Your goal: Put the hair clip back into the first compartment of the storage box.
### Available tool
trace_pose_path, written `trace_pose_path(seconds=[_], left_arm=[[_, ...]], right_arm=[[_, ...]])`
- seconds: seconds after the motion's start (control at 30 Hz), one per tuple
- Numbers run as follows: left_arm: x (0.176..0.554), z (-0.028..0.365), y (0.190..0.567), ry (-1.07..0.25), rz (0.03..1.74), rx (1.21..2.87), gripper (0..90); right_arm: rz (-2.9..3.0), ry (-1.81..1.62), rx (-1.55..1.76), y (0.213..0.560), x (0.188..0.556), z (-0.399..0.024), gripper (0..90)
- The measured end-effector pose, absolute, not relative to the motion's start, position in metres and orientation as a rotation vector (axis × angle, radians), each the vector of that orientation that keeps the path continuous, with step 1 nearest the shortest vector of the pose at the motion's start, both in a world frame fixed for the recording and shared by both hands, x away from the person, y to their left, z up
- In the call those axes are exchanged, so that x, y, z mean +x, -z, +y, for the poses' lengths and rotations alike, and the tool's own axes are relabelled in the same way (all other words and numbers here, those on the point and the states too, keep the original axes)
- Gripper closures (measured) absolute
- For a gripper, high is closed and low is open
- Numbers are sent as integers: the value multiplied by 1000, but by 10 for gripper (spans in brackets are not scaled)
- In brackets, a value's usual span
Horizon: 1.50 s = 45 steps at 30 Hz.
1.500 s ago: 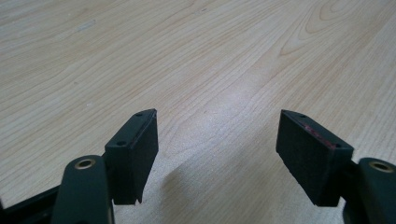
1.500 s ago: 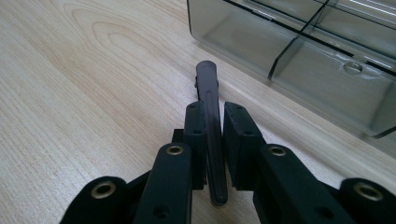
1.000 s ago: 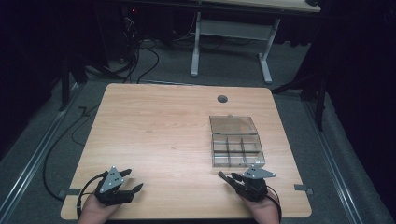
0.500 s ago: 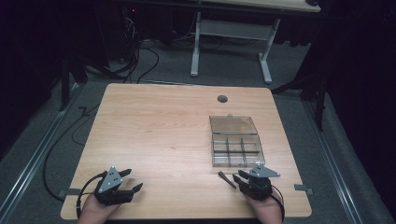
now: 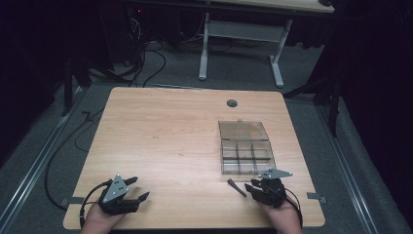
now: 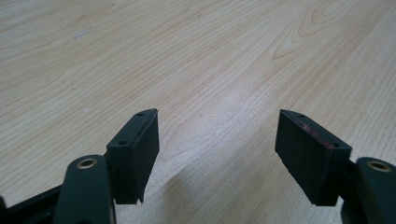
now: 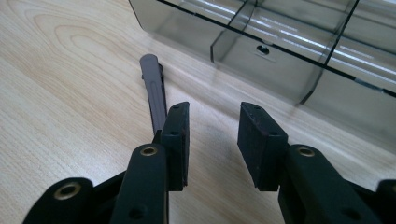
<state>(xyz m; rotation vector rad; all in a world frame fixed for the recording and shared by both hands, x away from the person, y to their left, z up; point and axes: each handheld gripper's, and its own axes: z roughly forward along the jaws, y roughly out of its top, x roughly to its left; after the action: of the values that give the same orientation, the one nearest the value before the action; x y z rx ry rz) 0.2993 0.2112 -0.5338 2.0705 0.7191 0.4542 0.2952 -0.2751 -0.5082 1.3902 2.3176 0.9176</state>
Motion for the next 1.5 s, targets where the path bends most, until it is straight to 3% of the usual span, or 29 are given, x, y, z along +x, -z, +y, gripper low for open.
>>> trace_pose_path(seconds=[1.5], left_arm=[[300,211,534,-427,699,2082,307]], right_arm=[[2611,-510,1408,490,315,-260,591]])
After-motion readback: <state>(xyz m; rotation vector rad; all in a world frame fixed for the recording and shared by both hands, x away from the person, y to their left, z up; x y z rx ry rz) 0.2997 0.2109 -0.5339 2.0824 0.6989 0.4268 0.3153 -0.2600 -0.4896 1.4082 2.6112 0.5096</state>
